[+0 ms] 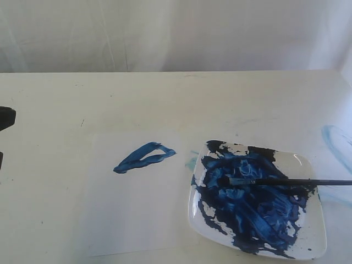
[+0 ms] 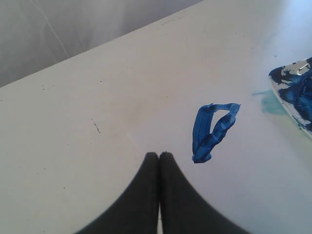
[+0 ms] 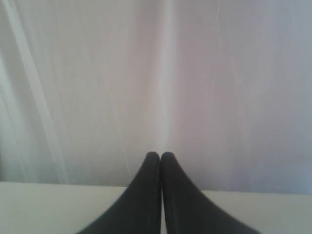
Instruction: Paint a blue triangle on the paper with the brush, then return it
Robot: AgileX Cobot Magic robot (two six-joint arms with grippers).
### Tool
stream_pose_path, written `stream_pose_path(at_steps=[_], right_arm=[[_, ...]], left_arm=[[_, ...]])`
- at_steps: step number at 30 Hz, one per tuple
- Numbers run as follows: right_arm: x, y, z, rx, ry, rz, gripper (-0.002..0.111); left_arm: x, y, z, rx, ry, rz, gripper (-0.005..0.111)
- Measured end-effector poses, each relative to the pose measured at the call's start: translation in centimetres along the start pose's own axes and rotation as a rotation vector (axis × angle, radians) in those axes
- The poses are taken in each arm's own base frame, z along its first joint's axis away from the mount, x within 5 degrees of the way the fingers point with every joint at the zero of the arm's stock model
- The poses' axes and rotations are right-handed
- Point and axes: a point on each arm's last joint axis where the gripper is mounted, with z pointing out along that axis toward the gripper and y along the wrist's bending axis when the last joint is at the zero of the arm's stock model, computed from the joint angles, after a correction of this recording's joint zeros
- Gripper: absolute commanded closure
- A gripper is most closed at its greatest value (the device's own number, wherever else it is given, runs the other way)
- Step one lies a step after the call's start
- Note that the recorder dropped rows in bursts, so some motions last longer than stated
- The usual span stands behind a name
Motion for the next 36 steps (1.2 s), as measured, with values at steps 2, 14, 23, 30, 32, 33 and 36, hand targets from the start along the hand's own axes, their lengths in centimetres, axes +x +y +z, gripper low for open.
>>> stream_pose_path(at_steps=[2,14,23,30,32,33,36], right_arm=[[-0.5,0.4,-1.1,-0.011,-0.055,0.021,0.108],[-1.2,1.4,-3.7,-0.035,-0.165,0.016,0.108],[1.7,-1.0,-3.8,0.213,0.139,-0.114,0.108],[5.2,-3.1,-3.2,0.342,0.167,-0.125,0.108],[6.7,-3.5,-3.0,0.344,0.196,-0.134,0.108],[7.7,-3.7,-2.9,0.346,0.218,-0.137,0.108],[10.5,-4.2,-2.9,0.352,0.297,-0.130,0.108]], left_arm=[[0.0,0.0,0.0,0.000,0.000,0.000,0.107],[0.0,0.0,0.0,0.000,0.000,0.000,0.107],[0.0,0.0,0.0,0.000,0.000,0.000,0.107],[0.0,0.0,0.0,0.000,0.000,0.000,0.107],[0.0,0.0,0.0,0.000,0.000,0.000,0.107],[0.0,0.0,0.0,0.000,0.000,0.000,0.107],[0.0,0.0,0.0,0.000,0.000,0.000,0.107]])
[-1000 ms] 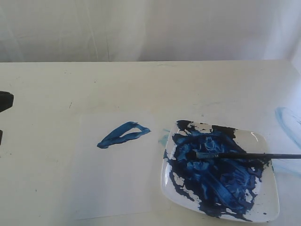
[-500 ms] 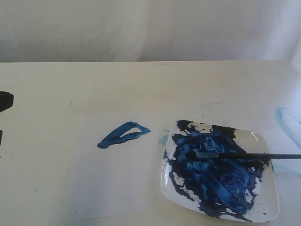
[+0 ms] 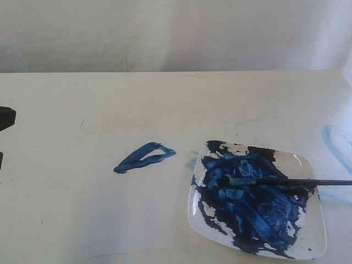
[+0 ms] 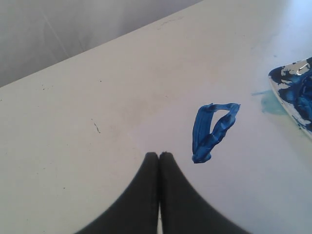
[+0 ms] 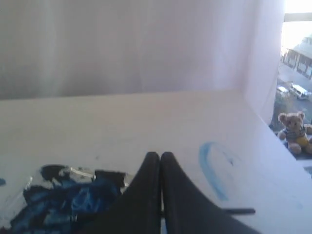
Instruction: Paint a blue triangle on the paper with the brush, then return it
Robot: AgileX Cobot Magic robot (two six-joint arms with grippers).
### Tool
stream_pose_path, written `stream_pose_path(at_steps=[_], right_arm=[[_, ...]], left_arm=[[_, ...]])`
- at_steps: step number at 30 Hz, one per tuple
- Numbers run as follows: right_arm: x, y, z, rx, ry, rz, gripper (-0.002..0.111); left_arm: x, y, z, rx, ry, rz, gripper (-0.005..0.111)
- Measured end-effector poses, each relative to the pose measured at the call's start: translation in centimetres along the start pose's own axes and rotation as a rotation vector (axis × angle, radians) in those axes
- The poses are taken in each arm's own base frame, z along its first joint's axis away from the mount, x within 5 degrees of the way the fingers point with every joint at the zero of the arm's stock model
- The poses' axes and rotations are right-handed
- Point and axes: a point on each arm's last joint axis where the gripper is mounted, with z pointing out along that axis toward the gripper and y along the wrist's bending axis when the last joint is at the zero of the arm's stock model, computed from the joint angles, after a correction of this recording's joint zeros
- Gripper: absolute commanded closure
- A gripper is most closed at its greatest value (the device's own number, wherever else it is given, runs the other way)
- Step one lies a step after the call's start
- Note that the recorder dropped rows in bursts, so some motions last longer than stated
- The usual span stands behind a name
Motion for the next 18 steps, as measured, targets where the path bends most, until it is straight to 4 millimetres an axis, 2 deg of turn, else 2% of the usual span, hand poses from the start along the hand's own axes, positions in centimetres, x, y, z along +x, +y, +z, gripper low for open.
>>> stream_pose_path(at_steps=[3,6,18], right_arm=[[3.0,0.0,0.7,0.001,0.090,-0.006,0.108],[5.2,0.0,1.0,0.002,0.158,-0.007,0.108],[5.4,-0.1,0.3,0.003,0.100,-0.024,0.108]], left_arm=[[0.0,0.0,0.0,0.000,0.000,0.000,0.107],[0.0,0.0,0.0,0.000,0.000,0.000,0.107],[0.0,0.0,0.0,0.000,0.000,0.000,0.107]])
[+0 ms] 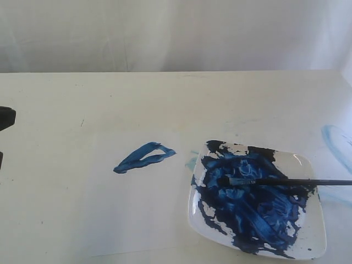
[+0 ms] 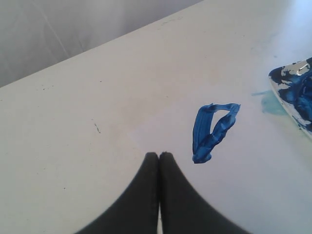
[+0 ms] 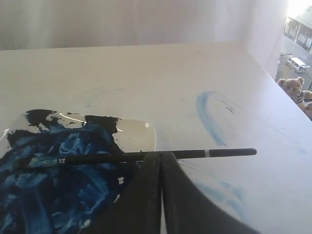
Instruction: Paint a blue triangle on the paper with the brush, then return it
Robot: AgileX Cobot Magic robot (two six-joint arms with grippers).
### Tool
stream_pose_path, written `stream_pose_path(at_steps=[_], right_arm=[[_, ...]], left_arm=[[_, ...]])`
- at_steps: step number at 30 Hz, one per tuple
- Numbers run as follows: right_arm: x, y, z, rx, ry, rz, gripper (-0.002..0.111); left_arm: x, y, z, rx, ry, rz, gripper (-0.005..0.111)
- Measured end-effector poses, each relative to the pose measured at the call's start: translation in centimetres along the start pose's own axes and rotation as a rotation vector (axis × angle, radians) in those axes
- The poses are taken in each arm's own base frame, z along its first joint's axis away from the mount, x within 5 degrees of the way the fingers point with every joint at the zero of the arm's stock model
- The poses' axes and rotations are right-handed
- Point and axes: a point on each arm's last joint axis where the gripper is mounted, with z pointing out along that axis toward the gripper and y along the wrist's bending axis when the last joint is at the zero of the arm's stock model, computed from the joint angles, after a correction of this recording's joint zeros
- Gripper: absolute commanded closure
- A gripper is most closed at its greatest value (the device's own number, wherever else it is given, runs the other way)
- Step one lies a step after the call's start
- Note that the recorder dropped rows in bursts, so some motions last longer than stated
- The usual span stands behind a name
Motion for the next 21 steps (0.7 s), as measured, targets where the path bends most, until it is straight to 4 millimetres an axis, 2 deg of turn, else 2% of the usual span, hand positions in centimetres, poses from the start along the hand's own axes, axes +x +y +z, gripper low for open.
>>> stream_pose_path(at_steps=[21], right_arm=[[0.03,-0.01,0.00,0.001,0.004,-0.054,0.108]], left_arm=[[-0.01,0.02,0.00,-0.002,-0.001,0.000,0.107]])
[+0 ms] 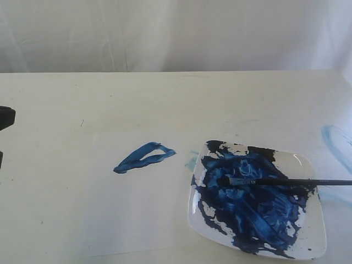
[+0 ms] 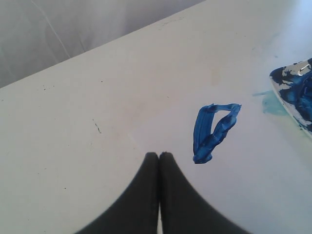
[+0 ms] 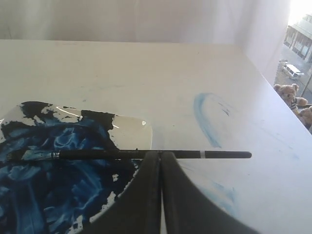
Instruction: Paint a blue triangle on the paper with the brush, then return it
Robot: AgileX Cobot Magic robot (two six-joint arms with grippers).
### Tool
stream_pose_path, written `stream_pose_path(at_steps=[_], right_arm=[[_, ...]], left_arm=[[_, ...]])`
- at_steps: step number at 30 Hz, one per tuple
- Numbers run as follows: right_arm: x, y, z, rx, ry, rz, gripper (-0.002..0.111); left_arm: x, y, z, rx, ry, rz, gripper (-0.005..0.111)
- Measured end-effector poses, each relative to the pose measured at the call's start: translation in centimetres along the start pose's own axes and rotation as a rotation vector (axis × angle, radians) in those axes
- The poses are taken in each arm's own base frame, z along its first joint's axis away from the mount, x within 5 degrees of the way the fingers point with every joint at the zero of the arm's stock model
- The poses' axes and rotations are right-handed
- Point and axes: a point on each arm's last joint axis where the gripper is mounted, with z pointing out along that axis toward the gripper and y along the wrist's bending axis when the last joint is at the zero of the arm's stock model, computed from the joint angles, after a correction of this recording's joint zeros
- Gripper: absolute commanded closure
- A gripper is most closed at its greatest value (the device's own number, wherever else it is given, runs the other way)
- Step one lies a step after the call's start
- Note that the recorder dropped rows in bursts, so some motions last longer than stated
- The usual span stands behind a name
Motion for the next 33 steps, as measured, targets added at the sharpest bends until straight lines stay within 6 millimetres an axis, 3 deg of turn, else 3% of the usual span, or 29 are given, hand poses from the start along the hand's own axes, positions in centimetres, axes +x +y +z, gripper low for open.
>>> stream_pose_path(at_steps=[12,21,33], right_arm=[[0.0,0.0,0.0,0.000,0.003,0.008,0.108],[0.0,0.0,0.0,0.000,0.003,0.010,0.108],[0.0,0.0,0.0,0.000,0.003,0.010,0.108]], left_arm=[[-0.1,0.0,-0.2,-0.007,-0.010,0.002,0.107],[-1.4,-0.3,-6.6,-0.199,-0.253,0.054,0.107],[-1.0,-3.7,-14.2,-0.409,-0.556,0.174,0.107]])
